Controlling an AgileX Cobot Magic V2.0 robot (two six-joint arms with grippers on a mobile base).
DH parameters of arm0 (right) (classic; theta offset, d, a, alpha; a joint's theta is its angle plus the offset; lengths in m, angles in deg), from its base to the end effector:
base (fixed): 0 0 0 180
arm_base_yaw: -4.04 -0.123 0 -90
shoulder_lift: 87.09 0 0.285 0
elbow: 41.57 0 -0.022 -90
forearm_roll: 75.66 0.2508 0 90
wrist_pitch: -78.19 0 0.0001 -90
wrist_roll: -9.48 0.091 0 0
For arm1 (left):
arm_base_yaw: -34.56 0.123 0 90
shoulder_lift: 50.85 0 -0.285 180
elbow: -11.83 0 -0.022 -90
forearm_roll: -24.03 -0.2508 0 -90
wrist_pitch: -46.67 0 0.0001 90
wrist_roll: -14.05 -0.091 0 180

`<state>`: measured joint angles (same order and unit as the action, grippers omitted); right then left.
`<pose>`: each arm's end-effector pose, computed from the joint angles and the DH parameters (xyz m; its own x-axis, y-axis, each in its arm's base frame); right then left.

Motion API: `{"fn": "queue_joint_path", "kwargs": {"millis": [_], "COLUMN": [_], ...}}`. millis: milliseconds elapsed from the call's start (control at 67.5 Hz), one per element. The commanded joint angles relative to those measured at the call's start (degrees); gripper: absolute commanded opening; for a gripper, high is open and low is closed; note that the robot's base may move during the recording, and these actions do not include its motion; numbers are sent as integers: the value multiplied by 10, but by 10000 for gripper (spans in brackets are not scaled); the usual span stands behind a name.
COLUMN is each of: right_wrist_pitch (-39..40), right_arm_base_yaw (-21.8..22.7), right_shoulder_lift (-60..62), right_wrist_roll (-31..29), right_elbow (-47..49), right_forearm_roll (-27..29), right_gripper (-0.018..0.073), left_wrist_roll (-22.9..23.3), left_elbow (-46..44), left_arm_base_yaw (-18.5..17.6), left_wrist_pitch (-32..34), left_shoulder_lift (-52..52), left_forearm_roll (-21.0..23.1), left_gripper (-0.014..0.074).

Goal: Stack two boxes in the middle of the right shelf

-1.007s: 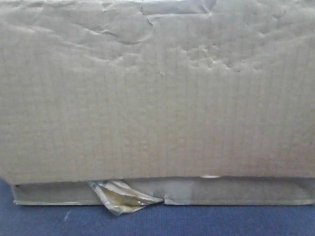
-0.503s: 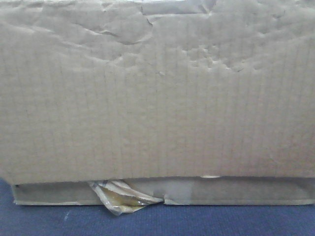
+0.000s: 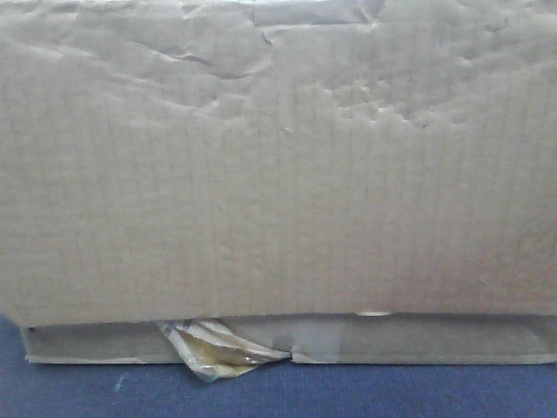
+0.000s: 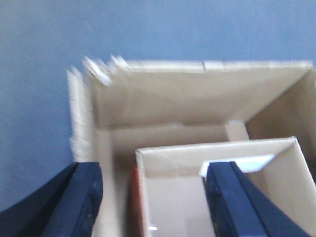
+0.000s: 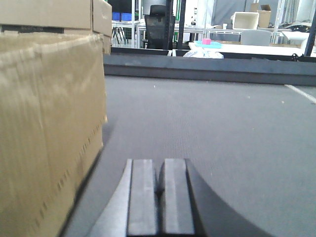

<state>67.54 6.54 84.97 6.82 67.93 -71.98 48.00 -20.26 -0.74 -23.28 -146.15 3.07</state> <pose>0.0500 -0.0011 0.2356 0.0168 0.0160 -0.9997 0.0315 0.9994 0.0165 0.2658 -0.1507 0.4822 -0.6391 -0.0618 -0.7666 0.0616 0.9894 -0.1312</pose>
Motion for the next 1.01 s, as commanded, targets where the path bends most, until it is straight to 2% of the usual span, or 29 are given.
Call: {"fn": "queue_joint_path", "kwargs": {"millis": [0,118,340,503,666,799,859,933,992], "right_wrist_pitch": [-63,-155,-289,-309,-350,-474,-510,-529,-537], "right_arm_base_yaw": [4,4,4,4,3,-9,-20,-37,-48], "right_shoulder_lift": [-6,-66,-278,-402,-483,-575,-616,-657,-683], "right_wrist_roll": [-4,-4,-4,-4,-4,-4,-4,-3,11], "right_elbow": [76,185,371,479,548,644,686,738,775], "right_forearm_roll": [6,6,7,10,52,55,39,22,21], "right_gripper": [-166,-166,-166,-166,-166,-159,-103,67,243], "left_wrist_roll": [-9,-26,-40,-40,-40,-40,-40,-41,-47], "left_elbow": [0,0,10,32,45,45,45,45,45], "left_arm_base_yaw": [3,3,3,3,5,30,48,67,84], "left_wrist_pitch": [0,0,0,0,0,0,0,0,0], "left_shoulder_lift": [20,26,27,29,33,38,40,43,44], "left_forearm_roll": [-11,-12,-15,-19,-19,-9,-2,3,7], "left_gripper": [360,360,360,360,360,360,360,360,360]}}
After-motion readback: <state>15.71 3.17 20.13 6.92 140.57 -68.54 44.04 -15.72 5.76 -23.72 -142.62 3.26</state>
